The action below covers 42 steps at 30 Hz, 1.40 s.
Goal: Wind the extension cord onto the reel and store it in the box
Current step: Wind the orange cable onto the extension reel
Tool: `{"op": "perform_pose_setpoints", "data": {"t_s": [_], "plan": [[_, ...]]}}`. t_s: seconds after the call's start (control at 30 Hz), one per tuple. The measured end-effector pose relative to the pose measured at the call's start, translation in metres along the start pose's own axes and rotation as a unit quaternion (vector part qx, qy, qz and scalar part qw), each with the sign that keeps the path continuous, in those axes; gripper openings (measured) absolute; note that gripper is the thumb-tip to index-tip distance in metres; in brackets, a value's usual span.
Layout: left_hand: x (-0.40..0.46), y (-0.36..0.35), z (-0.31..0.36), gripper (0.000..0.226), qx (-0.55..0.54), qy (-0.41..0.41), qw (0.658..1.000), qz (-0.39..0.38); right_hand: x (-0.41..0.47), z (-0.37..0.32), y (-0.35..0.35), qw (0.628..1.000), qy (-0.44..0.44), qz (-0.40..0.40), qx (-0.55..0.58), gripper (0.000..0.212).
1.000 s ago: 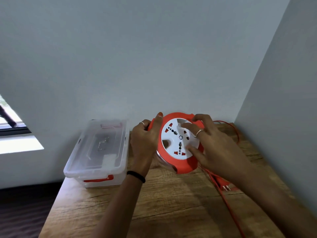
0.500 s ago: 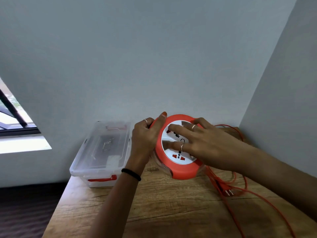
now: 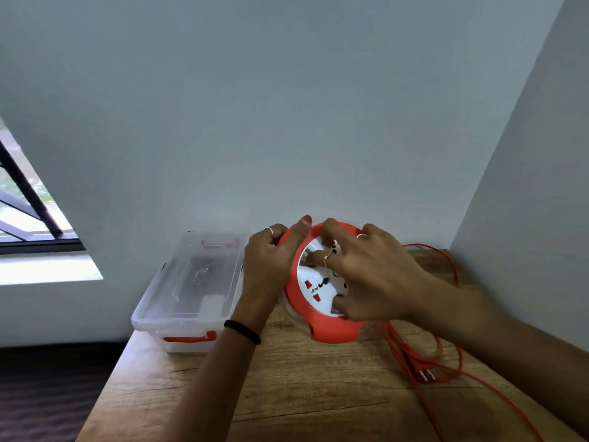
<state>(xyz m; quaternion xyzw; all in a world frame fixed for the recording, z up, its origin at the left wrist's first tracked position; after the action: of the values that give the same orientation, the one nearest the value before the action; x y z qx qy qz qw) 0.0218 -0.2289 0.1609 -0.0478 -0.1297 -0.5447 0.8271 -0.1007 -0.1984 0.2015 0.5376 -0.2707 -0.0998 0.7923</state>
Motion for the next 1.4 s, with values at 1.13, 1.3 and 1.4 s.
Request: {"op": "perform_pose_setpoints", "data": {"t_s": [1.13,1.3,1.4], "plan": [[-0.013,-0.006,-0.015,0.055,-0.034,0.07,0.992,0.098,-0.035,0.024,0.005,0.999,-0.028,-0.003,0.041,0.077],[-0.01,-0.014,-0.007,0.073,-0.035,0.07,0.995,0.062,-0.032,0.016,0.001,0.996,0.06,-0.028,-0.055,0.084],[-0.012,-0.018,-0.002,0.076,-0.039,0.064,0.996,0.054,-0.029,0.017,0.001,0.994,0.073,-0.041,-0.071,0.072]]}}
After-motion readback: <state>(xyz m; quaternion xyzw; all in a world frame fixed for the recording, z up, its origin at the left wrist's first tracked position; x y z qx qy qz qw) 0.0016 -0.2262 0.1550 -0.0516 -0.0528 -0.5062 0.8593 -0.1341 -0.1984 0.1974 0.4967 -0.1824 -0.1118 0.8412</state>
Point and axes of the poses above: each hand's wrist, its own x-axis towards the middle knuckle, its own y-axis out of the back of the hand, z = x × y, the point moved 9 cm from there along x, towards the middle knuckle, and after that the axes turned 5 degrees about y, right-handed, at the moved point
